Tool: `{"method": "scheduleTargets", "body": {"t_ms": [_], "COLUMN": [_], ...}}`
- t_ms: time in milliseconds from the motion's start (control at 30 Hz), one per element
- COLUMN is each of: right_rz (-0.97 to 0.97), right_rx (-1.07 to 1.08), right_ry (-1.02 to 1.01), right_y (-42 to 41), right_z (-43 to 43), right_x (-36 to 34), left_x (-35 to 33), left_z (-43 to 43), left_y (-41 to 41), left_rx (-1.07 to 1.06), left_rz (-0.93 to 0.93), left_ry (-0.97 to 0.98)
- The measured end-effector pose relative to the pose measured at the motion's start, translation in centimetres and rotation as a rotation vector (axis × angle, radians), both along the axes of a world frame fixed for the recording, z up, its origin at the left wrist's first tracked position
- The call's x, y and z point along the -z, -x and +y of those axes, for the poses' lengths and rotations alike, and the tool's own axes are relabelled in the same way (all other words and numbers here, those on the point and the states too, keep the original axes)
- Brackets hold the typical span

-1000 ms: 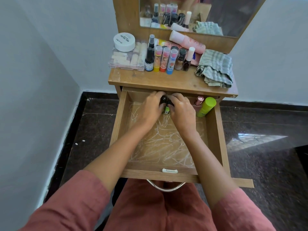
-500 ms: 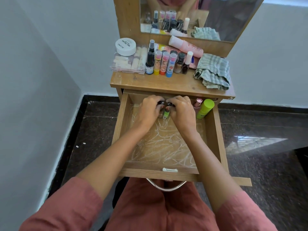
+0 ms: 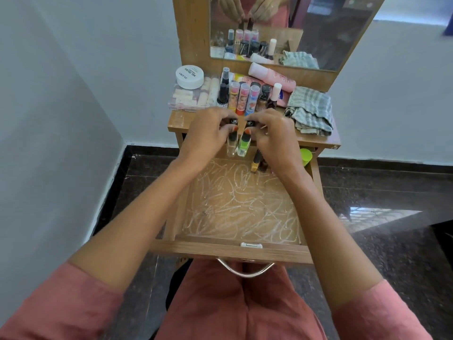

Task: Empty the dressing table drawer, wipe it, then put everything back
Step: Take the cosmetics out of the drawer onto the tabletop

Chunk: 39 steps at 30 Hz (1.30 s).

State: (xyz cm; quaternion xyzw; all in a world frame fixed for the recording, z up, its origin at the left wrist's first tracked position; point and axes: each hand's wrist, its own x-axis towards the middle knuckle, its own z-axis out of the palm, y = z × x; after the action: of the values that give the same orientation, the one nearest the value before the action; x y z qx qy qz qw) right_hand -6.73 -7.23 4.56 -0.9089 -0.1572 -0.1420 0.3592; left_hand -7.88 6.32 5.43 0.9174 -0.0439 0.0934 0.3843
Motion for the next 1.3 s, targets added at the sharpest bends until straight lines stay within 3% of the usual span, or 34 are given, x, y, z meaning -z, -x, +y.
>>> {"method": "scheduleTargets", "body": {"t_ms": [300,800,1300], "right_rz": [-0.071,-0.026,-0.032], "right_rx": [0.037,0.134,0.102], "right_ry": [0.051,0.108,0.103], "right_y": [-3.4,-7.5,-7.7], "right_z": [-0.5,-3.5,-3.4], "right_x": [-3.2,-2.0,-1.5], "left_x": [-2.5,-1.9,-1.6], "left_z": [-0.8,-4.2,-4.3], "left_y": [-3.9,-8.6,-9.4], "left_rx": [0.016,0.051,0.033], "left_rz": [-0.099,-0.205,-0.211], "left_ry": [0.051,-0.337,-0.429]}}
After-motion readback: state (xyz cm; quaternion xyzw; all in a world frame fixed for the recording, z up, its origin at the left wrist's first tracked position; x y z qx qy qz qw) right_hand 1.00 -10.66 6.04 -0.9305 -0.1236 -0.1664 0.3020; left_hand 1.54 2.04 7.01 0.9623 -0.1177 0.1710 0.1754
